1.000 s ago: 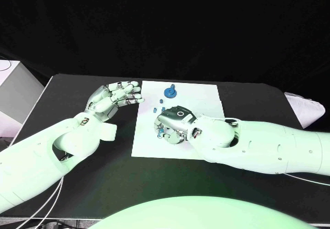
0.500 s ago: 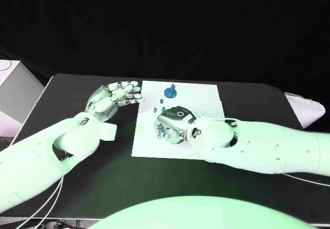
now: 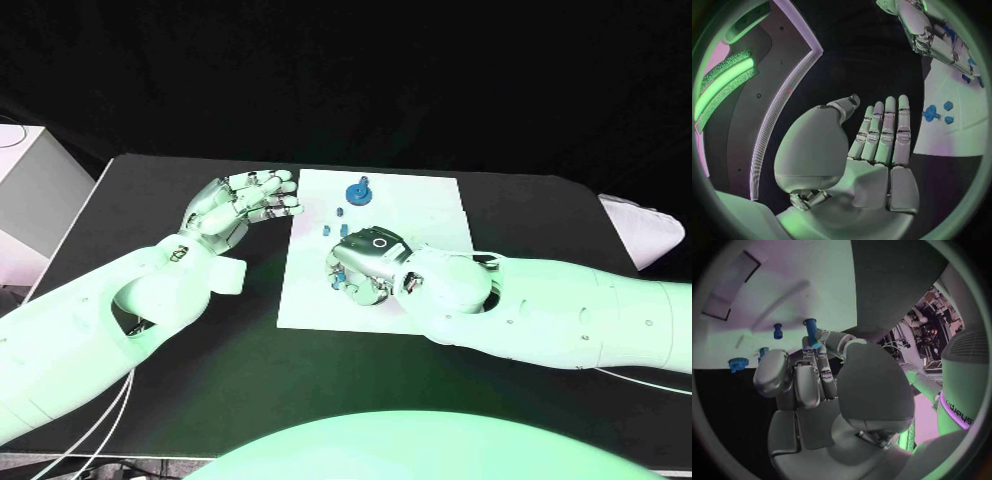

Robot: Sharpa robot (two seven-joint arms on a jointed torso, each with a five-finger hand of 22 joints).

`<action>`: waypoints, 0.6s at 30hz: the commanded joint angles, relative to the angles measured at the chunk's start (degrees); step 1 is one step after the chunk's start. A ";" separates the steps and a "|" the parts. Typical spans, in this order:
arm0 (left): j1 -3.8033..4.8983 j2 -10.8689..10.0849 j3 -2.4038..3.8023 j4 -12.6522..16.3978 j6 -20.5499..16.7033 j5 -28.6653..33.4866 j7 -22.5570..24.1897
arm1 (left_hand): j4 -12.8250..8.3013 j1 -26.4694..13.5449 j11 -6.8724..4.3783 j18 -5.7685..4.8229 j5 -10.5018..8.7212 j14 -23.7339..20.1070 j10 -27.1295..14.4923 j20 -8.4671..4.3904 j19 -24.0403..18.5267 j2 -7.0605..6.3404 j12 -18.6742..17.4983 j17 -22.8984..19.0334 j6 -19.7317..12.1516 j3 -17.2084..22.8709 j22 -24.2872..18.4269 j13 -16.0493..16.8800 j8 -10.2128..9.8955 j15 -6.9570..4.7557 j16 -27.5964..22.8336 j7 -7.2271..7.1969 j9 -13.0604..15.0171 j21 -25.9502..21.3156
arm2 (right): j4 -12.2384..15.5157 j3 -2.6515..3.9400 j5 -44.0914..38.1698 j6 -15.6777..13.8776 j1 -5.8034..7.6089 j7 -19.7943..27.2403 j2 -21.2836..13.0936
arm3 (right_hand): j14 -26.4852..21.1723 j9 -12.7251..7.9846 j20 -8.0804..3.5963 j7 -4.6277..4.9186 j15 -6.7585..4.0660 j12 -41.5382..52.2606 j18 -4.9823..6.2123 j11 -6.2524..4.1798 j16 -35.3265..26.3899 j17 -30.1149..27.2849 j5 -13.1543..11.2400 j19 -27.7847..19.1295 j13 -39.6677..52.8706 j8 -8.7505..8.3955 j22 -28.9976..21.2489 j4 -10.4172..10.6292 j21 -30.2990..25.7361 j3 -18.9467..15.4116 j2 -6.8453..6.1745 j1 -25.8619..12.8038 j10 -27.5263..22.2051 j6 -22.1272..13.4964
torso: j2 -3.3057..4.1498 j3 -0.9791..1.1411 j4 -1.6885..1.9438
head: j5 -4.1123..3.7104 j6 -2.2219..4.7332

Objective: Assemble the parts on the task board

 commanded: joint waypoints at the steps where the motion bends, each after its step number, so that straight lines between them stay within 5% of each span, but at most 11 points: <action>1: -0.04 0.05 0.04 0.08 1.07 0.18 0.30 | 0.10 0.06 0.33 0.70 -0.23 0.28 -0.23 0.03 0.35 0.70 0.13 0.08 -0.33 -0.21 -0.07 0.08 0.33 0.07 -0.39 0.82 -0.10 -0.32 | -0.14 -0.04 -0.64 1.25 -0.13 -0.31 0.01 | 1.48 0.05 -0.17 0.14 -0.20 0.66 -1.02 -4.07 0.15 -0.05 0.29 0.02 2.16 0.17 0.06 -0.04 0.21 0.48 1.12 1.08 4.63 0.13 | -0.02 -0.05 -0.05 | -0.07 0.00; 18: -0.04 0.12 0.04 0.00 1.27 0.18 0.09 | 0.26 0.05 0.33 0.71 -0.23 0.30 -0.33 0.06 0.50 0.73 0.20 0.42 -0.48 -0.42 -0.27 0.10 0.49 0.08 -0.67 0.81 -0.22 -0.61 | -3.13 -0.46 -3.18 2.05 -0.57 -1.03 1.77 | 1.42 0.08 -0.16 0.20 -0.17 0.52 -0.97 -4.01 0.01 -0.31 0.42 -0.07 2.19 0.12 -0.13 -0.12 0.01 0.57 1.04 0.97 4.54 0.03 | 0.02 -0.02 0.04 | 0.18 0.00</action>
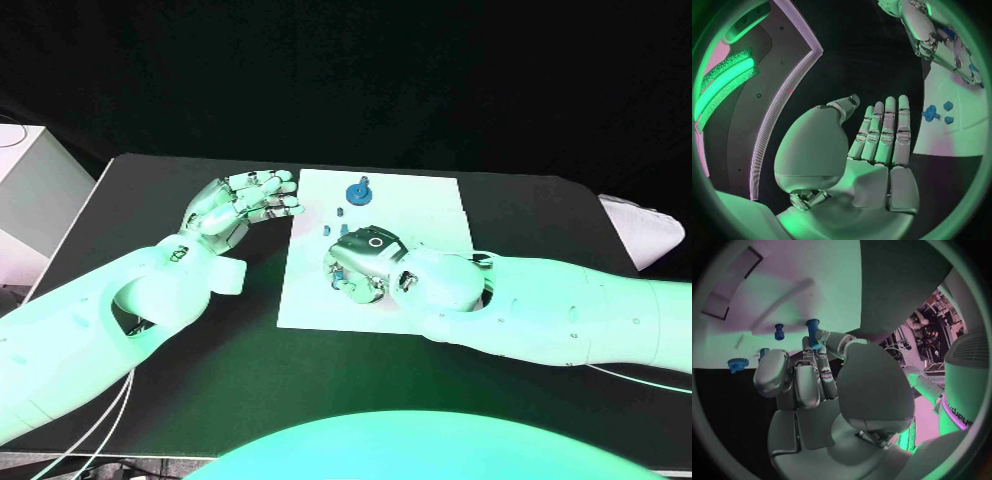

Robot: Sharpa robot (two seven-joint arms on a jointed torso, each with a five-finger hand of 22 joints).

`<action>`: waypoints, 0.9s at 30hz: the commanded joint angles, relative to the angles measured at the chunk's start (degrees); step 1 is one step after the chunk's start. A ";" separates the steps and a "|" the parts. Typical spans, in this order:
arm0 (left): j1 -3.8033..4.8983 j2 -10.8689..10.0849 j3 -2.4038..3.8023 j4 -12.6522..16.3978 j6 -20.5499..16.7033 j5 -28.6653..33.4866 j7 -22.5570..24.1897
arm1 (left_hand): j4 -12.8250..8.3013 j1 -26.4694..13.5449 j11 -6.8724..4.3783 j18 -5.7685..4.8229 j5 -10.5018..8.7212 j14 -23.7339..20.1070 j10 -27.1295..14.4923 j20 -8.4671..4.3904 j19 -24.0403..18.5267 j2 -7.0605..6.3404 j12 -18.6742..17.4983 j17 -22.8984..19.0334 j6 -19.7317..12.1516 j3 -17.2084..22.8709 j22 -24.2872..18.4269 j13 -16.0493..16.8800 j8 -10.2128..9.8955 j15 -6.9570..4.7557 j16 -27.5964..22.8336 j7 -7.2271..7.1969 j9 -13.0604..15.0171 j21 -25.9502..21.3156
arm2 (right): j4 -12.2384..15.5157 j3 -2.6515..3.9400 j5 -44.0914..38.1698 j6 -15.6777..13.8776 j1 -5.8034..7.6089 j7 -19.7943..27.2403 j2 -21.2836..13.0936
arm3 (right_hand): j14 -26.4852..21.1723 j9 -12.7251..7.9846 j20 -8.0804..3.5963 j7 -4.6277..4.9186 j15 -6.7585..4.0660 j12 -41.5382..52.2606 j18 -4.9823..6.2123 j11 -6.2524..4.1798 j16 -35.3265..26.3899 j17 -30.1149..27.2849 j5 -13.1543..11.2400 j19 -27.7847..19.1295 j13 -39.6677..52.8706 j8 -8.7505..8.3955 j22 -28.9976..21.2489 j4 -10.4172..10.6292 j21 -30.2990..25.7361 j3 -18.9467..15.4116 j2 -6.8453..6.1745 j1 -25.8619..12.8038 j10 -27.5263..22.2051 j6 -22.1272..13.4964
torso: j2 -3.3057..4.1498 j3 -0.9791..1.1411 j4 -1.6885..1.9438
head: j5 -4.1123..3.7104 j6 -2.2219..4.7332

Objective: Assemble the parts on the task board

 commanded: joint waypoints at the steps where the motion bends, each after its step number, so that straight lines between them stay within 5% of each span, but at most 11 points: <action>1: -0.04 0.13 0.04 -0.01 1.26 0.18 0.13 | 0.02 0.05 0.11 0.72 -0.23 0.30 -0.11 0.06 0.50 0.73 0.20 0.09 -0.47 -0.18 -0.08 0.05 0.14 0.08 -0.22 0.81 -0.07 -0.13 | -1.07 -0.36 -2.44 1.69 -0.52 -0.88 0.22 | 1.43 0.08 -0.16 0.21 -0.17 0.50 -0.97 -3.98 0.06 -0.01 0.23 -0.06 1.71 0.11 -0.02 -0.08 0.03 0.28 1.03 0.95 4.53 0.01 | 0.03 0.02 0.00 | 0.14 0.01; 9: -0.04 0.19 0.04 -0.02 1.42 0.18 0.00 | 0.02 0.07 0.11 0.72 -0.23 0.30 -0.13 0.06 0.51 0.73 0.20 0.11 -0.49 -0.18 -0.09 0.05 0.14 0.08 -0.24 0.81 -0.08 -0.15 | -1.61 -0.44 -3.06 0.80 -0.82 -0.57 0.63 | 1.32 0.08 -0.01 0.55 0.10 -0.11 -0.93 -3.71 -0.13 -0.36 1.73 -0.28 1.76 -0.27 -0.24 -0.15 -0.30 0.06 0.27 0.12 3.88 -0.68 | -0.04 0.00 -0.06 | 0.19 0.01; 12: -0.04 0.16 0.04 -0.01 1.41 0.18 -0.01 | 0.02 0.07 0.11 0.72 -0.23 0.30 -0.13 0.06 0.51 0.73 0.20 0.11 -0.49 -0.18 -0.09 0.05 0.14 0.08 -0.24 0.81 -0.08 -0.15 | -1.76 -0.45 -2.86 -0.10 -0.86 -0.19 0.57 | 1.22 -0.27 0.43 0.76 0.60 -1.52 -0.80 -3.10 -0.26 -0.68 3.97 -0.68 1.53 -1.58 -0.90 0.67 -1.14 -1.99 -2.20 -2.31 1.77 -2.76 | -0.06 -0.02 -0.11 | 0.23 0.01; 16: -0.05 0.12 0.04 0.02 1.39 0.18 -0.01 | 0.02 0.07 0.11 0.72 -0.23 0.30 -0.13 0.06 0.51 0.73 0.20 0.11 -0.49 -0.18 -0.09 0.05 0.14 0.08 -0.24 0.81 -0.08 -0.15 | -1.86 -0.46 -2.87 -1.13 -0.87 -0.09 0.51 | 0.77 -1.12 1.38 0.90 1.74 -1.82 -0.04 -1.78 -1.01 -2.11 3.53 -2.21 0.04 -3.86 -4.63 1.64 -5.11 -3.30 -4.31 -3.32 -4.49 -6.51 | -0.02 0.03 -0.11 | 0.19 0.01; 21: -0.05 0.11 0.04 0.03 1.40 0.18 -0.01 | 0.02 0.07 0.11 0.72 -0.23 0.30 -0.13 0.06 0.51 0.73 0.20 0.11 -0.49 -0.18 -0.09 0.05 0.14 0.08 -0.24 0.81 -0.08 -0.15 | -1.96 -0.46 -2.74 -2.15 -0.88 -0.12 0.42 | -1.75 -2.33 2.33 0.81 2.67 -1.45 1.74 -0.66 -5.55 -8.88 3.03 -5.68 -1.39 -6.18 -13.58 1.79 -14.65 -8.89 -4.00 -1.35 -11.36 -10.02 | -0.05 0.00 -0.07 | 0.13 0.10; 27: -0.05 0.07 0.04 0.02 1.39 0.18 -0.01 | 0.08 0.02 0.13 0.71 -0.23 0.28 -0.17 0.07 0.53 0.73 0.21 0.18 -0.54 -0.25 -0.14 0.05 0.17 0.10 -0.32 0.83 -0.11 -0.22 | -1.98 -0.46 -2.72 -2.92 -0.88 -0.29 0.19 | -3.80 -3.83 3.00 1.54 3.22 0.45 2.67 0.13 -8.67 -13.54 2.99 -7.28 -1.30 -8.66 -19.71 5.39 -21.94 -19.17 -2.30 3.98 -16.50 -12.70 | 0.01 0.05 -0.02 | 0.05 0.33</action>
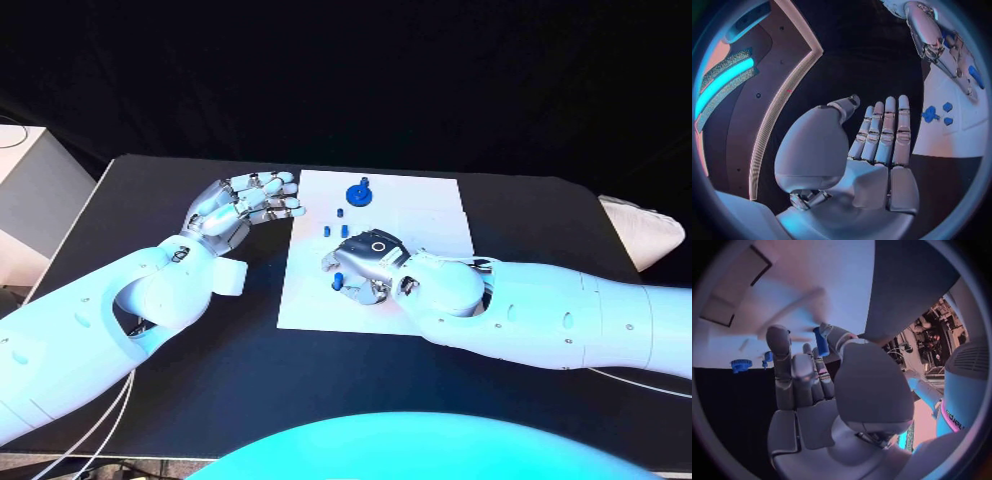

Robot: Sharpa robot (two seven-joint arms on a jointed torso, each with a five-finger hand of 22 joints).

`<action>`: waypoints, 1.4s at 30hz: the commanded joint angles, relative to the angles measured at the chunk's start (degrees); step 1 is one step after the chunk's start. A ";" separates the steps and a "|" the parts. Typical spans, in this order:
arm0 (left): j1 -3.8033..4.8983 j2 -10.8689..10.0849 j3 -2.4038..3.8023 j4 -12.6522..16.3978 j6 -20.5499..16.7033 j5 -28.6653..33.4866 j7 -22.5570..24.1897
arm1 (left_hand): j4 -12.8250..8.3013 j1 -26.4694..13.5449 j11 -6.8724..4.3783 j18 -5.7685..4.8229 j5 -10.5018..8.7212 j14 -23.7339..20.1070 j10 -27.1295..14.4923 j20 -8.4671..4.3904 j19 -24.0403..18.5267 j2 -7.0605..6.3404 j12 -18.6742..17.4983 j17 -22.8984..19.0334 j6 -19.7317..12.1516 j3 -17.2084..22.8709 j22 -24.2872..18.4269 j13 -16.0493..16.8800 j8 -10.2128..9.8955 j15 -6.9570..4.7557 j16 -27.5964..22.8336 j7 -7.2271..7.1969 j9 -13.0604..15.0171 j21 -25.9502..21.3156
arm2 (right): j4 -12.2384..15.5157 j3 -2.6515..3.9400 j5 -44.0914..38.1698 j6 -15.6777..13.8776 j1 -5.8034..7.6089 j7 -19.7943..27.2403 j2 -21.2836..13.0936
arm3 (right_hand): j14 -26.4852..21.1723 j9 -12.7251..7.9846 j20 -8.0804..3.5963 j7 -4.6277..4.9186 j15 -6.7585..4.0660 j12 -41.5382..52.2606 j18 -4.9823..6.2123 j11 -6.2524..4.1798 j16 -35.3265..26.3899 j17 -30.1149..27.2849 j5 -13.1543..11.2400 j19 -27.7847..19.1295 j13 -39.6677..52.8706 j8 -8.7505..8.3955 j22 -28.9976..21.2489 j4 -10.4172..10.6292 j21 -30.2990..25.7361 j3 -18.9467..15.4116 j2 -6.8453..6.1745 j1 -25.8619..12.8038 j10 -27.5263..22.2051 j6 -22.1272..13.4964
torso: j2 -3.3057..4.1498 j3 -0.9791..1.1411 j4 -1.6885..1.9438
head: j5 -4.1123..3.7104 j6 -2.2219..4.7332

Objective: Assemble the parts on the task board

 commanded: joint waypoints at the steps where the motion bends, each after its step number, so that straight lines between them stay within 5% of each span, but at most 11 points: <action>1: -0.03 0.02 0.04 0.07 1.06 0.18 0.27 | 0.09 -0.20 0.14 0.71 -0.23 0.28 -0.18 -0.14 0.32 0.51 0.21 0.05 -0.33 -0.26 -0.05 0.06 0.17 0.10 -0.32 1.04 -0.05 -0.22 | 0.01 0.00 -0.53 -1.19 -0.02 -0.37 -0.20 | -0.45 -0.40 0.05 0.12 0.09 0.83 0.89 0.15 -0.59 -0.98 -0.29 -0.17 0.08 -0.72 -1.27 1.79 -1.63 -2.84 0.28 1.74 -1.25 -0.90 | 0.05 0.06 0.06 | -0.05 0.19; 14: -0.05 0.03 0.04 -0.08 1.10 0.18 0.25 | 0.09 -0.20 0.14 0.71 -0.23 0.28 -0.18 -0.14 0.32 0.51 0.21 0.05 -0.33 -0.26 -0.05 0.06 0.17 0.10 -0.32 1.04 -0.05 -0.22 | 2.14 0.14 0.76 -4.26 -0.01 -0.02 -2.44 | -0.39 -0.69 0.07 0.55 0.10 2.54 0.92 0.16 -0.67 -1.40 -0.38 0.45 0.10 -1.04 -1.86 5.75 -2.71 -6.03 -0.14 3.96 -2.39 -0.94 | 0.00 0.12 -0.03 | -0.32 0.48; 19: -0.06 0.01 0.03 -0.24 1.09 0.18 0.24 | 0.09 -0.20 0.14 0.71 -0.23 0.28 -0.18 -0.14 0.32 0.51 0.21 0.05 -0.33 -0.26 -0.05 0.06 0.17 0.10 -0.32 1.04 -0.05 -0.22 | 4.36 0.81 4.27 -6.87 0.44 0.73 -5.17 | 0.00 -0.71 -0.02 0.92 -0.02 3.48 0.77 0.01 -0.33 -1.05 -0.31 1.14 0.15 -0.91 -1.26 7.66 -2.25 -7.03 -0.21 4.69 -2.21 -0.46 | 0.00 0.15 -0.21 | -0.62 0.66; 26: -0.06 -0.13 0.03 -0.43 1.03 0.22 0.23 | 0.09 -0.20 0.14 0.71 -0.23 0.28 -0.18 -0.14 0.32 0.51 0.21 0.05 -0.33 -0.26 -0.05 0.06 0.17 0.10 -0.32 1.04 -0.05 -0.22 | 6.09 1.29 27.22 -12.38 3.93 7.69 -10.50 | -0.33 -0.85 -0.66 1.75 -0.66 6.37 1.07 -0.66 -1.87 -3.06 1.77 1.08 0.14 -0.49 -3.27 9.81 -4.82 -4.53 0.30 6.79 1.48 1.31 | 0.00 0.18 -0.36 | -1.50 1.14; 28: -0.06 -0.20 0.03 -0.46 1.08 0.22 0.27 | 0.09 -0.20 0.14 0.71 -0.23 0.28 -0.18 -0.14 0.32 0.51 0.21 0.05 -0.33 -0.26 -0.05 0.06 0.17 0.10 -0.32 1.04 -0.05 -0.22 | 6.47 1.33 34.26 -12.33 4.96 9.77 -12.34 | 0.19 -0.82 -0.60 2.13 -0.48 7.51 0.87 -0.42 -1.32 -2.19 5.91 1.58 0.18 -0.02 -2.57 10.76 -4.22 -3.88 -0.01 5.67 3.97 2.66 | 0.00 0.14 -0.55 | -2.10 1.23; 31: -0.12 -0.17 0.03 -0.72 1.27 0.23 0.41 | 0.09 -0.20 0.14 0.71 -0.23 0.28 -0.18 -0.14 0.32 0.51 0.21 0.05 -0.33 -0.26 -0.05 0.06 0.17 0.10 -0.32 1.04 -0.05 -0.22 | 6.88 1.36 40.73 -10.99 6.11 11.00 -14.89 | 1.05 -0.68 -0.83 2.08 -0.93 8.49 0.69 -1.03 -0.28 -0.57 6.06 2.48 0.41 0.90 -1.16 12.06 -2.95 -1.62 0.28 4.06 9.65 4.95 | -0.11 0.30 -0.86 | -2.61 1.23; 34: -0.17 -0.18 0.02 -0.92 1.31 0.23 0.44 | 0.16 -0.20 0.15 0.71 -0.23 0.27 -0.24 -0.12 0.37 0.51 0.23 0.19 -0.41 -0.35 -0.14 0.07 0.23 0.12 -0.44 1.04 -0.11 -0.36 | 7.07 1.36 44.12 -8.96 6.77 10.46 -17.00 | 2.66 -0.31 -1.70 0.78 -2.05 9.90 -0.03 -2.62 2.51 3.95 5.14 4.49 1.68 1.93 3.15 12.10 1.51 -0.63 0.12 2.19 15.41 6.76 | -0.30 0.38 -1.06 | -3.01 1.43; 35: -0.18 -0.18 0.02 -0.97 1.30 0.23 0.44 | 0.16 -0.20 0.15 0.71 -0.23 0.27 -0.24 -0.12 0.37 0.51 0.23 0.19 -0.41 -0.35 -0.14 0.07 0.23 0.12 -0.44 1.04 -0.11 -0.36 | 7.13 1.36 44.98 -8.21 6.91 9.93 -17.62 | 4.62 0.00 -2.17 0.03 -2.62 10.65 -1.17 -3.20 7.32 11.74 4.63 6.67 2.59 2.54 9.25 12.06 7.92 -0.66 -0.04 1.08 17.41 7.68 | -0.35 0.39 -1.10 | -3.18 1.47; 39: -0.37 -0.20 0.02 -1.19 1.25 0.23 0.44 | 0.16 -0.19 0.15 0.71 -0.23 0.26 -0.26 -0.12 0.37 0.50 0.23 0.20 -0.43 -0.36 -0.15 0.07 0.23 0.12 -0.46 1.04 -0.12 -0.38 | 7.72 1.33 47.99 -3.27 7.32 4.92 -20.72 | 4.72 2.68 -3.79 -1.86 -4.46 18.58 -2.33 -5.08 8.55 13.18 5.13 8.73 11.75 5.29 16.22 12.01 15.05 -2.96 -0.34 -4.28 21.40 9.39 | -0.72 0.46 -1.29 | -3.97 1.40; 41: -0.54 -0.26 0.01 -1.26 1.22 0.23 0.45 | 0.16 -0.19 0.15 0.71 -0.23 0.26 -0.26 -0.12 0.37 0.50 0.23 0.20 -0.43 -0.36 -0.15 0.07 0.23 0.12 -0.46 1.04 -0.12 -0.38 | 8.15 1.32 48.40 -1.44 7.40 2.16 -21.92 | 5.91 5.90 -4.85 -2.84 -4.37 47.58 -3.17 -6.85 11.78 18.34 9.35 9.70 43.68 7.40 21.91 11.36 20.65 -5.73 0.89 -6.19 22.75 8.75 | -0.82 0.49 -1.38 | -4.24 1.36; 42: -0.62 -0.28 0.01 -1.29 1.20 0.23 0.46 | 0.16 -0.19 0.15 0.71 -0.23 0.26 -0.26 -0.12 0.37 0.50 0.23 0.20 -0.43 -0.36 -0.15 0.07 0.23 0.12 -0.46 1.04 -0.12 -0.38 | 8.30 1.32 48.39 -0.65 7.42 1.02 -22.35 | 6.42 7.22 -4.82 -2.73 -4.42 57.48 -3.54 -6.34 13.37 21.14 9.10 9.94 54.93 8.09 23.98 11.99 22.63 -6.82 1.31 -7.74 24.30 8.33 | -0.88 0.53 -1.42 | -4.38 1.36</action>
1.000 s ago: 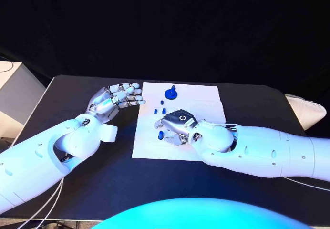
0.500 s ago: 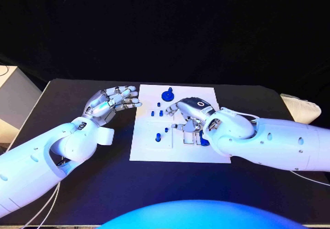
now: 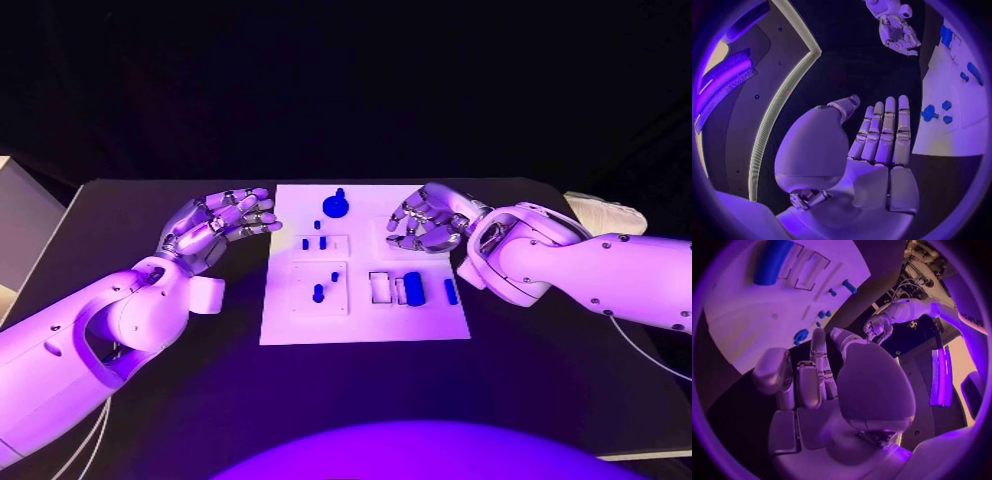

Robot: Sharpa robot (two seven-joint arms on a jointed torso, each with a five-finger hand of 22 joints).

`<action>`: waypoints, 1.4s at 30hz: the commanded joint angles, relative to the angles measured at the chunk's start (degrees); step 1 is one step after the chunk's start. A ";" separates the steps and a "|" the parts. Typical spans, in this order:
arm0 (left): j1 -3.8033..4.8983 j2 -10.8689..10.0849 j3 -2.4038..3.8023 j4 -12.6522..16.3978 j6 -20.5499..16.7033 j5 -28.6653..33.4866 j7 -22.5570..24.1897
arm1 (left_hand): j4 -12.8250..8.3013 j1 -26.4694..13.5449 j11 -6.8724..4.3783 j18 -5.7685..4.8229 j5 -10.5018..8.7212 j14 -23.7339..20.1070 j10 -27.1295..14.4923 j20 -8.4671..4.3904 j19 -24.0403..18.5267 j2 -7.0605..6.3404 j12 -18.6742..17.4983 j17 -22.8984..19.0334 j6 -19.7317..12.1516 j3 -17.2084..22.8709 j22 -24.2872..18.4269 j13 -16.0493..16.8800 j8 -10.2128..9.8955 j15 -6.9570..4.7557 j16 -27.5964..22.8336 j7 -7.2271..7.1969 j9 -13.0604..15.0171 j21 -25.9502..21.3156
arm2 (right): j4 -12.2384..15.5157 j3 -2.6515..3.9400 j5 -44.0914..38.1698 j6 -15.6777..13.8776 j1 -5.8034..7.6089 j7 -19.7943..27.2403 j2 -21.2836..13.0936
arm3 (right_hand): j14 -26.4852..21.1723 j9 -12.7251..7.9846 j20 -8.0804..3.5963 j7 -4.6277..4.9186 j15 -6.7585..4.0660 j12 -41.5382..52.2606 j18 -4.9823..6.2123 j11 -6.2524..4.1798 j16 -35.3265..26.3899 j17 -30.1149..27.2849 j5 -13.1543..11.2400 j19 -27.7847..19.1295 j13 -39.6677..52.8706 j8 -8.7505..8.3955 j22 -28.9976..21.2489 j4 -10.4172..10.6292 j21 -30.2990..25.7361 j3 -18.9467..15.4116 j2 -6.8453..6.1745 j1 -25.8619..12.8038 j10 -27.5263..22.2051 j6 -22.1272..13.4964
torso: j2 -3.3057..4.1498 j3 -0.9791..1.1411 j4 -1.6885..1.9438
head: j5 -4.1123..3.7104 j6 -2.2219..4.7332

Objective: Assemble the parts on the task board

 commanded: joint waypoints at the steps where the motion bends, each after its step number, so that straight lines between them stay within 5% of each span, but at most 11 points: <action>1: -0.29 -0.02 0.02 -0.09 1.02 0.21 0.51 | -0.01 -0.19 0.16 0.70 -0.23 0.26 -0.27 -0.11 0.38 0.50 0.23 0.06 -0.44 -0.20 -0.05 0.07 0.23 0.12 -0.19 1.03 -0.06 -0.38 | 0.68 -0.01 5.07 7.04 0.07 -6.82 -1.30 | 3.72 3.14 -0.30 -0.51 -0.47 26.91 -1.34 -0.37 4.09 7.14 1.62 1.44 28.76 1.87 5.41 0.39 5.29 -2.49 1.36 -3.52 3.73 -0.76 | -0.39 0.12 -0.30 | -0.63 -0.07; 3: -0.42 -0.01 0.02 -0.17 1.00 0.21 0.51 | -0.01 -0.19 0.16 0.70 -0.23 0.26 -0.27 -0.11 0.38 0.50 0.23 0.06 -0.44 -0.20 -0.05 0.07 0.23 0.12 -0.19 1.03 -0.06 -0.38 | 0.84 -0.06 4.51 8.92 0.10 -9.28 -1.97 | 4.20 5.30 -0.56 -1.23 -0.83 34.01 -1.76 -0.74 5.79 10.15 5.34 1.86 37.07 3.46 8.14 0.46 7.97 -3.41 2.27 -6.07 5.74 -0.24 | -0.50 0.13 -0.36 | -0.73 -0.14; 6: -0.56 0.06 0.02 -0.25 1.02 0.21 0.51 | -0.01 -0.19 0.16 0.70 -0.23 0.26 -0.27 -0.11 0.38 0.50 0.23 0.06 -0.44 -0.20 -0.05 0.07 0.23 0.12 -0.19 1.03 -0.06 -0.38 | 1.01 -0.29 3.20 12.02 0.12 -13.35 -2.61 | 5.04 7.12 -0.76 -1.64 -1.16 39.25 -2.72 -1.12 8.19 14.87 6.27 2.77 43.36 4.65 12.76 0.47 12.62 -4.26 2.74 -8.57 8.19 0.14 | -0.71 0.04 -0.45 | -0.79 -0.16; 13: -0.70 0.16 0.02 -0.38 1.03 0.25 0.49 | -0.01 -0.19 0.16 0.70 -0.23 0.26 -0.27 -0.11 0.38 0.50 0.23 0.06 -0.44 -0.20 -0.05 0.07 0.23 0.12 -0.19 1.03 -0.06 -0.38 | 1.11 -1.07 0.74 15.17 -0.08 -19.72 -2.52 | 5.57 8.13 -0.63 -1.60 -1.03 41.10 -3.06 -1.03 9.60 17.92 8.56 2.92 45.84 4.66 14.76 0.57 14.49 -6.51 2.92 -12.32 9.19 -0.24 | -0.93 -0.05 -0.73 | -0.80 -0.51; 24: -0.73 0.28 0.02 -0.41 0.93 0.46 0.42 | -0.01 -0.19 0.16 0.70 -0.23 0.26 -0.27 -0.11 0.38 0.50 0.23 0.06 -0.44 -0.20 -0.05 0.07 0.23 0.12 -0.19 1.03 -0.06 -0.38 | -0.10 -1.78 -1.32 16.23 -1.36 -22.56 -0.85 | 5.56 8.60 -0.51 -1.52 -0.92 40.48 -3.01 -0.93 9.63 17.99 7.25 2.70 45.53 4.48 14.85 0.60 14.39 -8.60 3.13 -13.68 8.80 -0.56 | -1.36 -0.49 -0.78 | -0.73 -1.17; 34: -0.73 0.05 0.02 -0.41 0.86 0.59 0.37 | 0.03 -0.16 0.18 0.69 -0.23 0.22 -0.36 -0.09 0.38 0.53 0.22 0.16 -0.53 -0.24 -0.13 0.07 0.26 0.15 -0.31 1.06 -0.11 -0.50 | -1.31 -1.88 -3.26 16.99 -2.18 -23.08 0.22 | 5.54 9.15 -0.49 -1.68 -0.98 39.81 -2.96 -1.03 9.61 17.98 6.79 2.56 45.12 4.85 14.85 0.62 14.26 -10.47 3.74 -15.39 8.42 -0.23 | -1.11 -0.39 -0.74 | -0.61 -1.29; 38: -0.73 0.04 0.02 -0.42 0.88 0.61 0.35 | 0.08 -0.20 0.19 0.69 -0.23 0.22 -0.37 -0.08 0.39 0.54 0.23 0.19 -0.55 -0.28 -0.15 0.07 0.28 0.16 -0.34 1.07 -0.13 -0.54 | -1.83 -1.89 -3.46 16.91 -2.88 -23.13 1.10 | 5.55 9.72 -0.52 -1.76 -0.99 39.62 -2.97 -1.07 9.63 18.04 5.24 2.52 45.19 5.11 15.08 0.56 14.35 -14.38 3.92 -15.81 8.38 -0.33 | -1.08 -0.38 -0.73 | -0.57 -1.37; 42: -0.73 0.04 0.02 -0.49 0.92 0.62 0.32 | 0.08 -0.20 0.19 0.69 -0.23 0.22 -0.37 -0.08 0.39 0.54 0.23 0.19 -0.55 -0.28 -0.15 0.07 0.28 0.16 -0.34 1.07 -0.13 -0.54 | -2.56 -1.89 -3.55 16.39 -3.66 -23.21 2.34 | 5.58 10.51 -0.51 -1.83 -1.07 39.53 -3.00 -1.15 9.66 18.16 2.35 2.54 45.49 5.50 15.39 0.71 14.45 -21.19 5.63 -15.45 8.51 -0.35 | -1.06 -0.35 -0.76 | -0.51 -1.49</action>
